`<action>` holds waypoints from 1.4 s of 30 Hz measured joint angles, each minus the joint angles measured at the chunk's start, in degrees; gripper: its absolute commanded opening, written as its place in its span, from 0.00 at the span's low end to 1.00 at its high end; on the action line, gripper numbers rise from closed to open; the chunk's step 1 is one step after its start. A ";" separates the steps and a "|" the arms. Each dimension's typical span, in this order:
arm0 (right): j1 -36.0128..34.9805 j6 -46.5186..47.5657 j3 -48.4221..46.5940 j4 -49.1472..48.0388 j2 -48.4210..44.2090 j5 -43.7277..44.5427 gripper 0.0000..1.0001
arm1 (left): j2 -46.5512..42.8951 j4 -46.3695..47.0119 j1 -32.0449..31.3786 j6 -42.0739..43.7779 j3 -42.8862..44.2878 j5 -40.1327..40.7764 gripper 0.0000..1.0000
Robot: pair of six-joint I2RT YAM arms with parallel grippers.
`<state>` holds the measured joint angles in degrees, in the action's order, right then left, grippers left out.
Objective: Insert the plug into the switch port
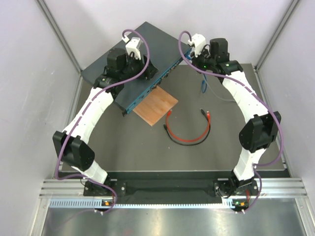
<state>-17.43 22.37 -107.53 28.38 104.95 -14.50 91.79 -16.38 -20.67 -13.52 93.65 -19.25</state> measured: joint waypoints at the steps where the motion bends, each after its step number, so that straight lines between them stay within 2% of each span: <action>1: 0.00 0.04 0.00 0.00 0.00 -0.09 0.11 | 0.00 0.00 0.00 -0.07 0.00 -0.02 0.63; 4: 0.00 0.11 0.02 0.15 0.00 -0.35 0.09 | 0.00 0.02 0.00 -0.11 0.00 -0.02 0.63; 9: 0.00 0.11 0.00 0.48 0.00 -0.68 0.18 | 0.00 0.02 0.00 -0.09 0.00 -0.02 0.63; 12: 0.00 0.13 0.00 0.81 0.02 -0.85 0.18 | 0.02 0.04 0.00 -0.09 0.00 -0.02 0.63; 13: 0.00 0.13 0.00 0.92 0.02 -0.90 0.17 | 0.02 0.04 0.00 -0.09 0.00 -0.02 0.63; 17: 0.00 0.44 0.00 1.22 0.02 -1.01 0.00 | 0.17 0.24 0.00 -0.11 0.02 -0.02 0.63; 42: 0.13 -3.98 -7.58 5.90 5.01 -1.51 0.00 | 0.90 1.01 0.17 -0.35 0.44 -0.39 0.63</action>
<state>-17.30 18.39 -115.11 34.28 109.95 -16.01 92.68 -15.38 -20.49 -13.87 94.08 -19.64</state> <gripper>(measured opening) 0.022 0.630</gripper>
